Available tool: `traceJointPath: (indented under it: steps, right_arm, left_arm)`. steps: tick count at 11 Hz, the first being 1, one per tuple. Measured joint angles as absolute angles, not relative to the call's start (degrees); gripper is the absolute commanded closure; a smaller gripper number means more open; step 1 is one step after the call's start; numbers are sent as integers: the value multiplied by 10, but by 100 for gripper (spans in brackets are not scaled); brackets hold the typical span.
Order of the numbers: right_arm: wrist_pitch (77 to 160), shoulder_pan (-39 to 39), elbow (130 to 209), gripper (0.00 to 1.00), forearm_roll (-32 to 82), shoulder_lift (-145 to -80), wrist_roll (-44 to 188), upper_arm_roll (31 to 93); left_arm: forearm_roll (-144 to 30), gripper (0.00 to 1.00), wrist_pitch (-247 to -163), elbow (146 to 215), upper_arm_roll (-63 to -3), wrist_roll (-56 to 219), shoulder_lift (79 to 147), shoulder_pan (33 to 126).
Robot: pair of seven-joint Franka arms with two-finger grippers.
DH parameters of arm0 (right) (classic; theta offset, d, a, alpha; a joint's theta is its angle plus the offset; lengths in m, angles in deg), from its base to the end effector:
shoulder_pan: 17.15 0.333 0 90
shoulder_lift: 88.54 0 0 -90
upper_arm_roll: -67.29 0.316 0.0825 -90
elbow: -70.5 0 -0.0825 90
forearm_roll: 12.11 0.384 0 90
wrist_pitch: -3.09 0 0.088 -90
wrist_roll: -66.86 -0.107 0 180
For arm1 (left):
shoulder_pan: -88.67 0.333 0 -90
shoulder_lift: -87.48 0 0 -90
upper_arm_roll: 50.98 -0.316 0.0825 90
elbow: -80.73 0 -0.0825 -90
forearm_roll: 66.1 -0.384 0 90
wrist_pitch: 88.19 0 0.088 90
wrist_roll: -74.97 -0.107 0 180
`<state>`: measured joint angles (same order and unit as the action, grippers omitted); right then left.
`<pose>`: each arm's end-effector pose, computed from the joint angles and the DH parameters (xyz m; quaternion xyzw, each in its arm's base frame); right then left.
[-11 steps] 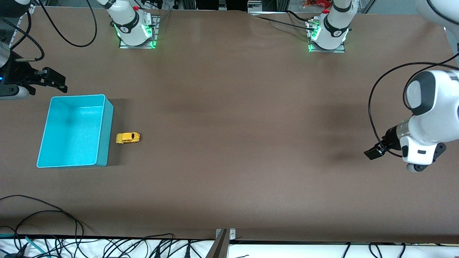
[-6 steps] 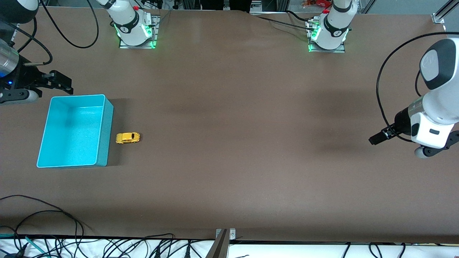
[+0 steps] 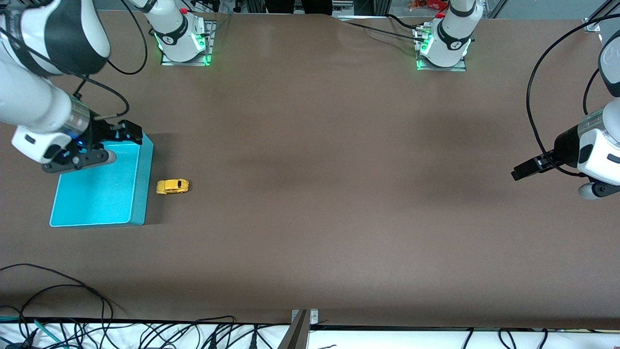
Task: Wind up and store yellow beetle car
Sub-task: 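Move the right gripper over the car beside the teal box, then lower the right gripper and close it on the yellow car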
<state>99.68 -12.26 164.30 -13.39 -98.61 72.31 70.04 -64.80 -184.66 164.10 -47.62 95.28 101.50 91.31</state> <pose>0.5979 0.0762 0.5006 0.9912 0.1156 -0.0632 0.0080 0.6342 -0.0061 0.5439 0.9849 0.1722 -0.0110 0.0166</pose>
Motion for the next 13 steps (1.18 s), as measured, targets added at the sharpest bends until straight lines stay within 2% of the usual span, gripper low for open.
traceJointPath:
  steps: [6,10,13]
  right_arm:
    - [1025,-84,1571,0,-134,-1075,769,694]
    - [1035,-79,1569,0,-134,-1094,811,687]
    - [1118,-98,1614,0,-134,-1107,922,685]
  left_arm:
    - [-644,0,-1834,1640,-477,925,1015,918]
    - [-639,0,-1811,1633,-471,920,1010,918]
    - [-639,0,-1807,1632,-469,887,1005,916]
